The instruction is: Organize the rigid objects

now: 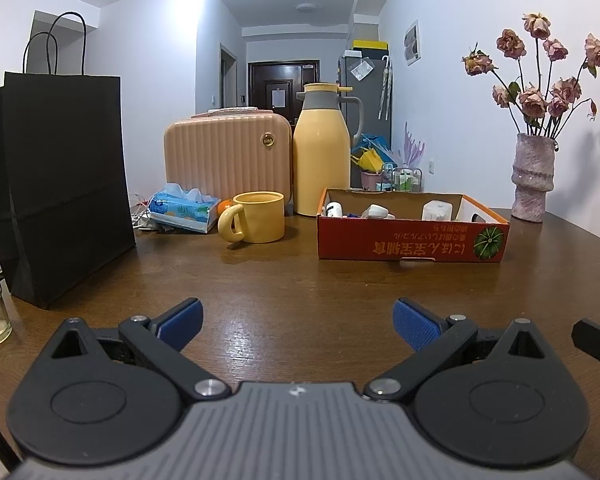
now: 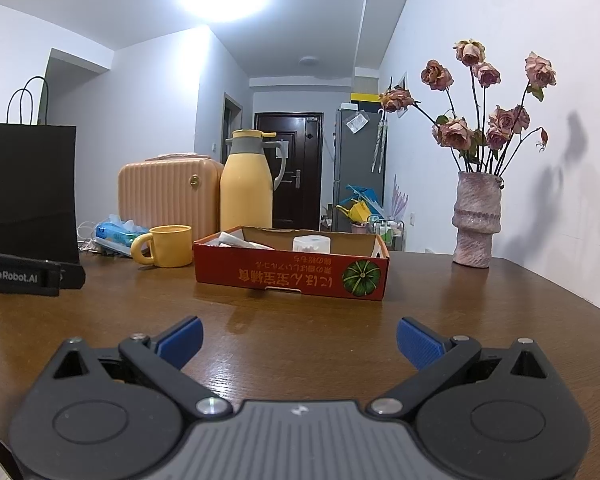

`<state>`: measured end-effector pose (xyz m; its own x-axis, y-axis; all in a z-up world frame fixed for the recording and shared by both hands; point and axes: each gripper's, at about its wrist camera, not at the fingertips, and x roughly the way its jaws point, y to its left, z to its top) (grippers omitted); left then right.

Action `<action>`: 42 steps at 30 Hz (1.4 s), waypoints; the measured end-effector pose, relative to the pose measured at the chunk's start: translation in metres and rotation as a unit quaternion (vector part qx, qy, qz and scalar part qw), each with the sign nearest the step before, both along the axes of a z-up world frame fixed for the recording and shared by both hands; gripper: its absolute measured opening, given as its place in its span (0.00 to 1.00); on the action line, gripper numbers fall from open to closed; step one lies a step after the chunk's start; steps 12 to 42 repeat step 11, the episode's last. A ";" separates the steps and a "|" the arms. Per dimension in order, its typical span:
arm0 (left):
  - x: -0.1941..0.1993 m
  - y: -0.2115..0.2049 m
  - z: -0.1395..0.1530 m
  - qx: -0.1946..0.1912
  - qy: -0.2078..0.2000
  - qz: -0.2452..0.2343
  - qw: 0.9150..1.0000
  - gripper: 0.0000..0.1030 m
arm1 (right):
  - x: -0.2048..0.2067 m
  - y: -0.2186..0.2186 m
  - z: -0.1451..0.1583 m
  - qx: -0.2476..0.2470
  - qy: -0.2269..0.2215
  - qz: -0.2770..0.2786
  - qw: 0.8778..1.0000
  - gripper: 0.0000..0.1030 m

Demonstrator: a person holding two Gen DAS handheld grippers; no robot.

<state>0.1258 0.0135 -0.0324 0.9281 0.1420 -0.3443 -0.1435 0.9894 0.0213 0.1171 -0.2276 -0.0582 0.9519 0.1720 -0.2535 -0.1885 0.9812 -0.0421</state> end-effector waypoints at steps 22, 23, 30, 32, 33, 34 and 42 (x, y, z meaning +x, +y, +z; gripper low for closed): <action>-0.004 -0.001 0.000 -0.004 -0.013 -0.008 1.000 1.00 | 0.002 0.001 -0.004 -0.001 0.006 0.003 1.000 1.00; -0.004 -0.001 0.000 -0.004 -0.013 -0.008 1.000 1.00 | 0.002 0.001 -0.004 -0.001 0.006 0.003 1.000 1.00; -0.004 -0.001 0.000 -0.004 -0.013 -0.008 1.000 1.00 | 0.002 0.001 -0.004 -0.001 0.006 0.003 1.000 1.00; -0.004 -0.001 0.000 -0.004 -0.013 -0.008 1.000 1.00 | 0.002 0.001 -0.004 -0.001 0.006 0.003 1.000 1.00; -0.004 -0.001 0.000 -0.004 -0.013 -0.008 1.000 1.00 | 0.002 0.001 -0.004 -0.001 0.006 0.003 1.000 1.00; -0.004 -0.001 0.000 -0.004 -0.013 -0.008 1.000 1.00 | 0.002 0.001 -0.004 -0.001 0.006 0.003 1.000 1.00; -0.004 -0.001 0.000 -0.004 -0.013 -0.008 1.000 1.00 | 0.002 0.001 -0.004 -0.001 0.006 0.003 1.000 1.00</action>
